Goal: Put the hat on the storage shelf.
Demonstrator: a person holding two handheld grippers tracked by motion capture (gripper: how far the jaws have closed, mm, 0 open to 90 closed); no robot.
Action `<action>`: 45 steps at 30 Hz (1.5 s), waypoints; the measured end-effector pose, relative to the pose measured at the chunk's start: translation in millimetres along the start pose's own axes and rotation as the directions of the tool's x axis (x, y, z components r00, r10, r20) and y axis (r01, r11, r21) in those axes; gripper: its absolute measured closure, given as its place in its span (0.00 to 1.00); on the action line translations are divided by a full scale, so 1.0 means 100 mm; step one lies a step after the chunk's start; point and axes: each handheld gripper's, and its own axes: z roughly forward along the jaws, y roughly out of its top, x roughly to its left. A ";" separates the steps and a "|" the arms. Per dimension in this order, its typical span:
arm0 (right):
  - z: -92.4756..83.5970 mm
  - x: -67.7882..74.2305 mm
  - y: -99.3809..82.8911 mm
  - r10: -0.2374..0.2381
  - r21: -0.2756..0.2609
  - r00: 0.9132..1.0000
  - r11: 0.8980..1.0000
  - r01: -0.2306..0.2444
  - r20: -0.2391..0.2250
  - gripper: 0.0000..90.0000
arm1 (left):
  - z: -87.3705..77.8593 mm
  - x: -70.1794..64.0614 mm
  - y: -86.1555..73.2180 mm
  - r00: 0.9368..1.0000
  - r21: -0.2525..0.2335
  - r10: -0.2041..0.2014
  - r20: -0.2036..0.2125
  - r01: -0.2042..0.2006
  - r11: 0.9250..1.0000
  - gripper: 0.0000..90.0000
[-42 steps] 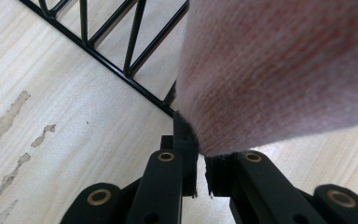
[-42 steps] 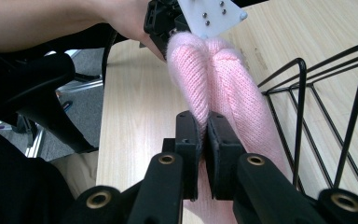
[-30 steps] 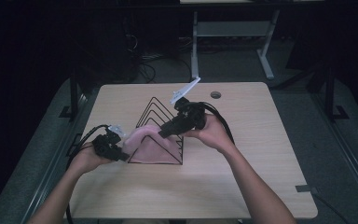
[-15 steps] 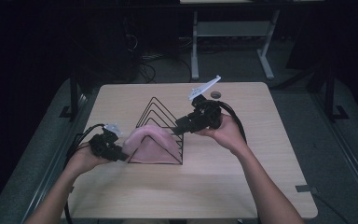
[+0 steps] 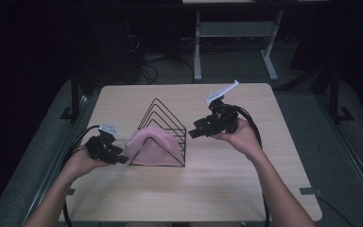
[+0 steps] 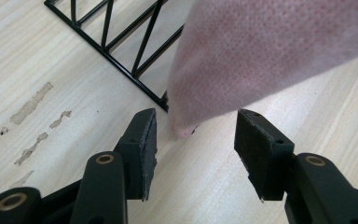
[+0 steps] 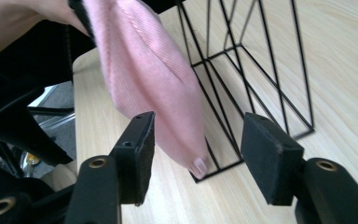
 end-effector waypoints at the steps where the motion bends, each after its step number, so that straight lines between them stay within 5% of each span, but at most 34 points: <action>1: 0.00 0.00 0.00 0.000 0.000 1.000 1.000 0.000 0.000 0.48 | 0.00 0.00 0.00 1.000 0.000 0.000 0.000 0.000 1.000 0.54; 25: -0.33 -0.21 -0.65 0.111 -0.012 0.989 0.994 -0.110 0.101 0.37 | -0.10 -0.01 -0.11 0.999 -0.031 -0.033 -0.006 0.033 0.999 0.41; 45: -0.49 -0.27 -1.18 0.210 -0.046 0.965 0.978 -0.205 0.155 0.35 | -0.09 -0.03 -0.23 0.997 -0.066 -0.069 -0.041 0.066 0.996 0.31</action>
